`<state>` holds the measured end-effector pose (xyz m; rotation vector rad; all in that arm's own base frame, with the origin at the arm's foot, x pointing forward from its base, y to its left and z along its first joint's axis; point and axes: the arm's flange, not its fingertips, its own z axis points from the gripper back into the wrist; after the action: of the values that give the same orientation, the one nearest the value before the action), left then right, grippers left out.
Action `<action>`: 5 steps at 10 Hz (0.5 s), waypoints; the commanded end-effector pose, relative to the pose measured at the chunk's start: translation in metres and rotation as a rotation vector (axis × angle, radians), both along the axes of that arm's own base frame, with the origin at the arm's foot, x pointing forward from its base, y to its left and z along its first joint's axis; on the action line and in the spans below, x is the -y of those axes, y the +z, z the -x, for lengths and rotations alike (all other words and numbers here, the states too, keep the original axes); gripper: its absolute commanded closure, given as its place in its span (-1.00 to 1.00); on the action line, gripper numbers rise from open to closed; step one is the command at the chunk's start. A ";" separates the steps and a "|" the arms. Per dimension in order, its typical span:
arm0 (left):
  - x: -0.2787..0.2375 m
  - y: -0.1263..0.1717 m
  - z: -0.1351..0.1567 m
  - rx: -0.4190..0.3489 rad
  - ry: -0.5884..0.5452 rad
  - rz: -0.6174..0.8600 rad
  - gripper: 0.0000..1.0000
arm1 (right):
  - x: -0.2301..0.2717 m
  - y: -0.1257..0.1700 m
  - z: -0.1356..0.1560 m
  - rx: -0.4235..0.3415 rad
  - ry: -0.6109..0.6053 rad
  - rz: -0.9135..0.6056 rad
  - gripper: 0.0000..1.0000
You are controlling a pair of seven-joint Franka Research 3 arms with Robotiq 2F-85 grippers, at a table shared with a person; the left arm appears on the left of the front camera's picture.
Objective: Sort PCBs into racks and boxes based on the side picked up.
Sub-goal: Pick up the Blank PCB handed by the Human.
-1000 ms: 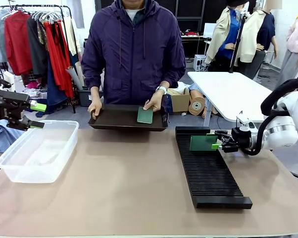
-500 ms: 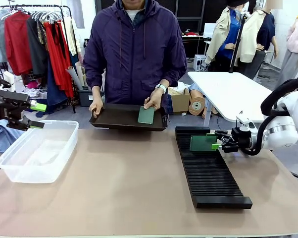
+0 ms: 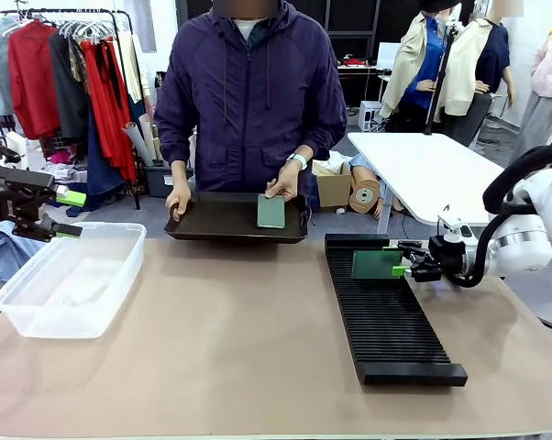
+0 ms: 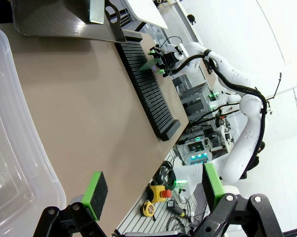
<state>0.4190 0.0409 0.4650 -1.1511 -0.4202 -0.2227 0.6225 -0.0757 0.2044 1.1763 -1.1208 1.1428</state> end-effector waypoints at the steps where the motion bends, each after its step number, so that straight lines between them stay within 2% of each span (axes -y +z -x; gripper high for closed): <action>1: -0.001 0.002 0.001 0.000 -0.004 0.009 -1.00 | -0.003 0.011 0.000 -0.004 -0.002 -0.008 -1.00; 5: -0.001 0.002 0.001 0.000 -0.004 0.009 -1.00 | -0.023 0.051 0.006 0.002 0.015 0.012 -1.00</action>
<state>0.4190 0.0409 0.4649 -1.1511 -0.4201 -0.2226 0.6269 -0.0621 0.2431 1.1800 -1.1344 1.1787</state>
